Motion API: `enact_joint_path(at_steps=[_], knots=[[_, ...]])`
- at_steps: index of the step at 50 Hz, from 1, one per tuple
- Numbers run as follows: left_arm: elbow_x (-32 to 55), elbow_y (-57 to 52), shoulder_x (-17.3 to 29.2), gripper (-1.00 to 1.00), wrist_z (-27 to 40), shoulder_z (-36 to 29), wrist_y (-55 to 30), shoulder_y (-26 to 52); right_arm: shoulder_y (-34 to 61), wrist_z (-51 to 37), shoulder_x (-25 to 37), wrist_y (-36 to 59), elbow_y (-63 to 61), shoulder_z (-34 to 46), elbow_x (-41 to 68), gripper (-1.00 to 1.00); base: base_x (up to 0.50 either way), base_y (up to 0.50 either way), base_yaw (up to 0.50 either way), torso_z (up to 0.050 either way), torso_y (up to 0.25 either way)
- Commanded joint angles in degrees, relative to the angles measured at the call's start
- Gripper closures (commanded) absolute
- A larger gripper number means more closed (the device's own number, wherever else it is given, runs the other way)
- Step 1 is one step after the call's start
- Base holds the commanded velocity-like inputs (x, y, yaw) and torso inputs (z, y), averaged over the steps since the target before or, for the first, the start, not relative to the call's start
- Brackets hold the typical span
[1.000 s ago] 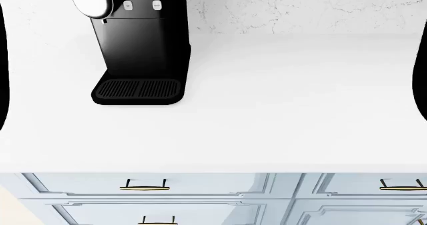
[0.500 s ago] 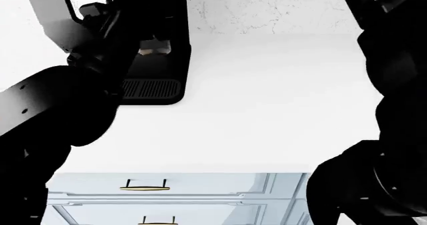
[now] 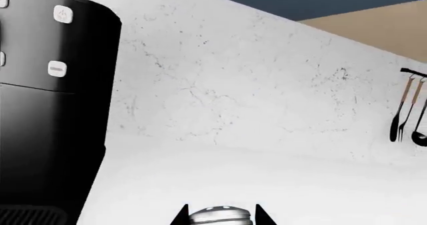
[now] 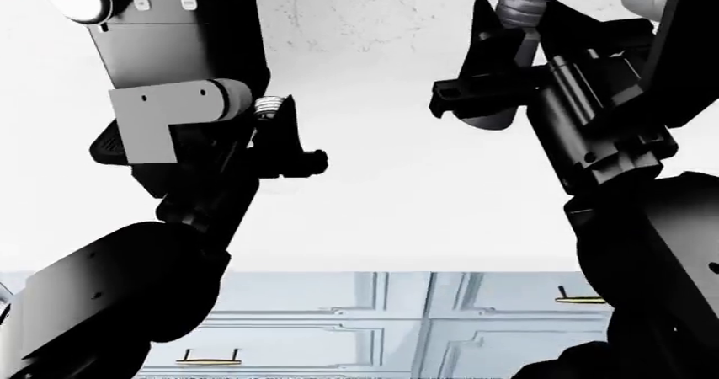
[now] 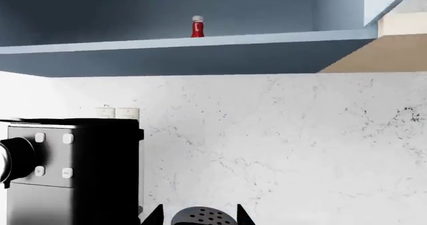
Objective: Pick and place the shaker into the drawer. Then close the cabinet.
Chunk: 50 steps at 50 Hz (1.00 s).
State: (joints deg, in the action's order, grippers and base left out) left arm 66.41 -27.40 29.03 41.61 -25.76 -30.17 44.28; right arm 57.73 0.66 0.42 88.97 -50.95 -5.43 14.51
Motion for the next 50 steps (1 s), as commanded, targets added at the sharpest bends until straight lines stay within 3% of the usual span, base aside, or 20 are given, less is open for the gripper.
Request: enact_joint_path(at_steps=[1,17,50], knots=[[0.0,-0.5,-0.2,1.00,-0.3,-0.7,1.0,-2.2,-1.4,-6.2,0.7,0.9,-0.7,-4.2,9.8,1.00,-0.13,-0.50,0.00,0.000,0.000],[0.6,-1.6,0.1,1.00,-1.4,-1.4,1.4,-3.9,-0.9,-13.4,2.2,0.4,0.5,-7.2,20.4,1.00,-0.13,-0.50,0.00,0.000,0.000],[0.8,-2.5,0.6,1.00,-1.3,-2.0,0.8,-3.4,0.8,-19.8,4.7,-1.8,3.7,-6.1,28.7,1.00,-0.13,-0.50,0.00,0.000,0.000]])
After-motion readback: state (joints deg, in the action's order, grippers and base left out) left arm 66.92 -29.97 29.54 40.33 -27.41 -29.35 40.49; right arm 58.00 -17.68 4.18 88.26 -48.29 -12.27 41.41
